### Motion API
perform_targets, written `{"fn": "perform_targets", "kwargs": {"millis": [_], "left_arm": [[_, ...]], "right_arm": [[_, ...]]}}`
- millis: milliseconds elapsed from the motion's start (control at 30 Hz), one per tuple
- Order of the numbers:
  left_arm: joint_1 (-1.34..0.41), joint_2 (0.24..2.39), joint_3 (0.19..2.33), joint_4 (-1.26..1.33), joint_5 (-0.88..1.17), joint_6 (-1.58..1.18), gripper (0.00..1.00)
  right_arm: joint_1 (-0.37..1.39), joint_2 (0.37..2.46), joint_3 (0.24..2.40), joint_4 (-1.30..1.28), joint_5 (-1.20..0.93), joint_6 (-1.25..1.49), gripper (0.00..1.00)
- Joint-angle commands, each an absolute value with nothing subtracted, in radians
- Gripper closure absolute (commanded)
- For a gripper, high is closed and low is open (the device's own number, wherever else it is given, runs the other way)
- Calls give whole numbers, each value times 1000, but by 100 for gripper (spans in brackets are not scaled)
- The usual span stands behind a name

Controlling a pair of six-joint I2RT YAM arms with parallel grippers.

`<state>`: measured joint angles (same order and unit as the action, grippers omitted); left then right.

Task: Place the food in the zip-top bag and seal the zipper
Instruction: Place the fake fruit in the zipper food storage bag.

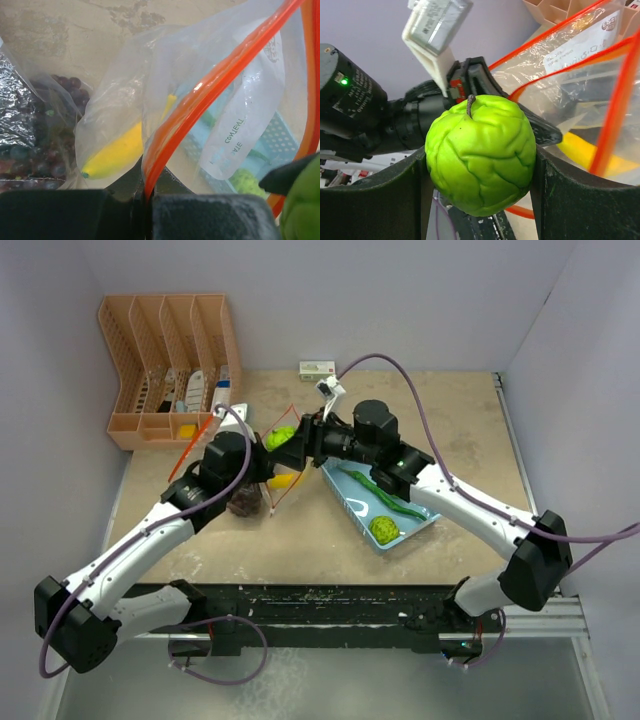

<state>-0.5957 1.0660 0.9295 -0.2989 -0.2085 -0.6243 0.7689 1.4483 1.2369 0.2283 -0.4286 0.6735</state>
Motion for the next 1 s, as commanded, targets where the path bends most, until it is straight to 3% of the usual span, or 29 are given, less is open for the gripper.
{"fn": "perform_targets", "kwargs": {"millis": [0, 200, 433, 567, 967], "left_arm": [[-594, 1093, 949, -237, -184, -620, 100], [-594, 1070, 943, -249, -185, -622, 100], [-594, 1037, 933, -253, -192, -624, 100], [-594, 1049, 931, -249, -187, -626, 100], [-593, 1116, 892, -220, -206, -632, 100]], "right_arm": [[818, 1437, 1343, 183, -326, 652, 46], [821, 1459, 1335, -39, 14, 636, 39], [821, 1550, 1346, -166, 113, 622, 26], [821, 1564, 1363, -172, 140, 570, 1], [822, 1330, 1315, -224, 191, 501, 0]]}}
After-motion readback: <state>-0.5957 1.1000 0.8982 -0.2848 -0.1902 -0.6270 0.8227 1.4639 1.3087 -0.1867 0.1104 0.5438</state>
